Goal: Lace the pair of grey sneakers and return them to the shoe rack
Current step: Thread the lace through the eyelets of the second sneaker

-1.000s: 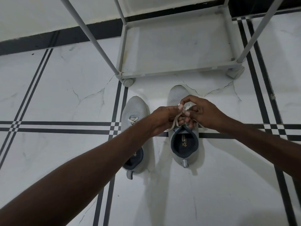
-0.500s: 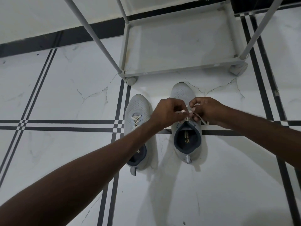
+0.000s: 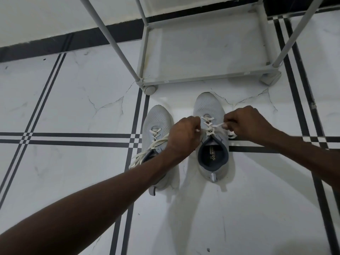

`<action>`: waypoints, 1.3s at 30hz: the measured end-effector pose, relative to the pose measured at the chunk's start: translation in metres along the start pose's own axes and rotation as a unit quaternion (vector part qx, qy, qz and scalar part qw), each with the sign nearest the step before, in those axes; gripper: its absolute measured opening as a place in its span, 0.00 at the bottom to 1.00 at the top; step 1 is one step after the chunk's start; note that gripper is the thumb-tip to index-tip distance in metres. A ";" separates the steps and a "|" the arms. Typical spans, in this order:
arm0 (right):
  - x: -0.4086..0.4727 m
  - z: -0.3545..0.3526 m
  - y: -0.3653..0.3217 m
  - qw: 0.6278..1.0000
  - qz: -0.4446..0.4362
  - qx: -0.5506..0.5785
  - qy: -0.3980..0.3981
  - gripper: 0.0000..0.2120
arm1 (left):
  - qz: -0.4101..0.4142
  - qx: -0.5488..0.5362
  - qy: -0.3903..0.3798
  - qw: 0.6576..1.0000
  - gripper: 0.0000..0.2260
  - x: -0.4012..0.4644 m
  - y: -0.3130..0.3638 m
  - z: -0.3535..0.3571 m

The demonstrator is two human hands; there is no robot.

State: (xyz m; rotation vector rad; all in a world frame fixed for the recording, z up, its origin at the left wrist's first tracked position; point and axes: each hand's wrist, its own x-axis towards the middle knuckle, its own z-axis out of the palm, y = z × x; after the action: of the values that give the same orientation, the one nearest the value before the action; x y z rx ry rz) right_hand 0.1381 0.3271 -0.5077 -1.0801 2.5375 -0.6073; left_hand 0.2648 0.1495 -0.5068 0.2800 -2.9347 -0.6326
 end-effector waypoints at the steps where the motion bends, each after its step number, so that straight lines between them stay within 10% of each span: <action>1: -0.003 0.003 0.005 0.999 -0.015 -0.044 -0.013 0.08 | -0.002 0.012 -0.022 1.000 0.06 -0.006 -0.005 0.000; 12: -0.010 0.012 0.013 0.962 -0.129 -0.236 -0.055 0.10 | 0.115 0.300 -0.176 0.931 0.12 -0.022 0.007 -0.007; 27: 0.000 0.016 0.033 0.955 -0.145 -0.254 -0.045 0.06 | 0.141 0.169 -0.205 0.954 0.11 -0.038 0.003 -0.017; 33: -0.017 0.025 0.036 0.957 -0.142 -0.252 0.014 0.13 | 0.009 0.149 -0.158 0.976 0.07 -0.028 -0.018 -0.022; 39: -0.026 0.045 0.006 0.973 -0.164 -0.150 0.057 0.21 | 0.015 0.047 -0.119 0.992 0.23 -0.029 0.002 -0.003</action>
State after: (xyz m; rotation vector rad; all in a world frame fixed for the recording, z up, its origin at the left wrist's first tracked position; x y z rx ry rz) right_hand 0.1720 0.3382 -0.5464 -1.6370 2.6256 -0.3775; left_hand 0.2931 0.1557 -0.5053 0.1815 -3.1969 -0.5599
